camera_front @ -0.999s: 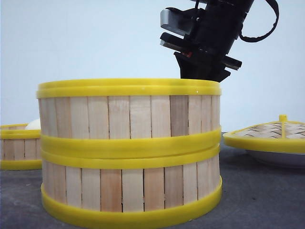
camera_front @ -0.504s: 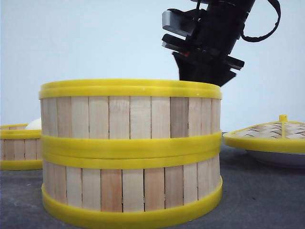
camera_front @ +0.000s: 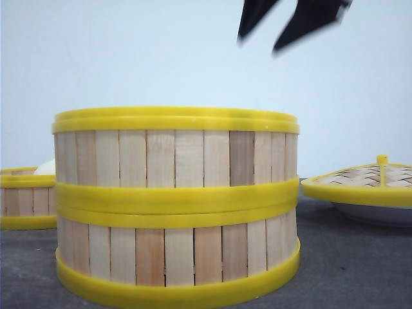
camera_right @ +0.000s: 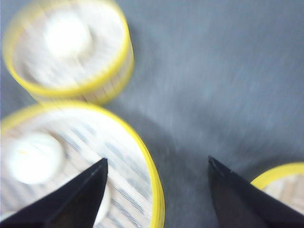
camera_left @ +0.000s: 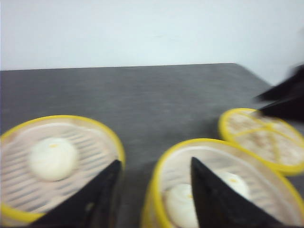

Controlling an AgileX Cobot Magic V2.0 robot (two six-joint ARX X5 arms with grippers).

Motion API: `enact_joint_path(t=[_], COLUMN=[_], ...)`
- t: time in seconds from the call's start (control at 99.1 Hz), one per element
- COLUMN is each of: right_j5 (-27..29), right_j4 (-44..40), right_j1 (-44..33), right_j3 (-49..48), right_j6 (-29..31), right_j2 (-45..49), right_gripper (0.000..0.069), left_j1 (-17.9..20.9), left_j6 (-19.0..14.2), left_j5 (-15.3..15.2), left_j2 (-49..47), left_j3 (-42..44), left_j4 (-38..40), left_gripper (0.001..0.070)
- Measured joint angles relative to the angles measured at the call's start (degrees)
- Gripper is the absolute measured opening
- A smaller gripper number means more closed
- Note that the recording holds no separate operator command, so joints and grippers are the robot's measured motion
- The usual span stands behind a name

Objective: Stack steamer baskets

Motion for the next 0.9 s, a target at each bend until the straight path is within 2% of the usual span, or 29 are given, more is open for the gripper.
enact_joint_path(t=[0.091, 0.192, 0.262, 0.363, 0.686, 0.767, 0.898], right_j5=[0.0, 0.0, 0.0, 0.0, 0.0, 0.0, 0.0], right_j4=[-0.1, -1.0, -1.8, -2.6, -8.1, -8.5, -8.4], right_j1=[0.0, 0.1, 0.2, 0.7, 2.5, 2.9, 3.2], right_j3=[0.0, 0.0, 0.0, 0.0, 0.1, 0.1, 0.1], right_j6=[0.0, 0.1, 0.2, 0.2, 1.2, 1.3, 1.3], right_j2=[-6.1, -11.9, -15.5, -18.7, -20.1, -20.1, -20.1], right_gripper=[0.0410, 0.0410, 0.0410, 0.0410, 0.0410, 0.0410, 0.0410], left_j1=[0.1, 1.2, 2.7, 5.5, 18.7, 22.7, 28.6], left_j6=[0.1, 0.2, 0.7, 1.8, 2.8, 2.5, 1.4], left_j5=[-4.6, -8.9, -10.3, -11.4, -11.2, -8.9, -3.1], left_j2=[0.2, 1.4, 4.0, 9.2, 26.4, 30.3, 37.7], left_j3=[0.0, 0.1, 1.4, 4.8, 10.0, 10.1, 10.1], left_j4=[0.0, -0.1, -0.8, -1.2, -2.1, -2.2, -1.8], left_gripper=[0.0235, 0.0345, 0.0428, 0.0460, 0.0463, 0.0462, 0.0462])
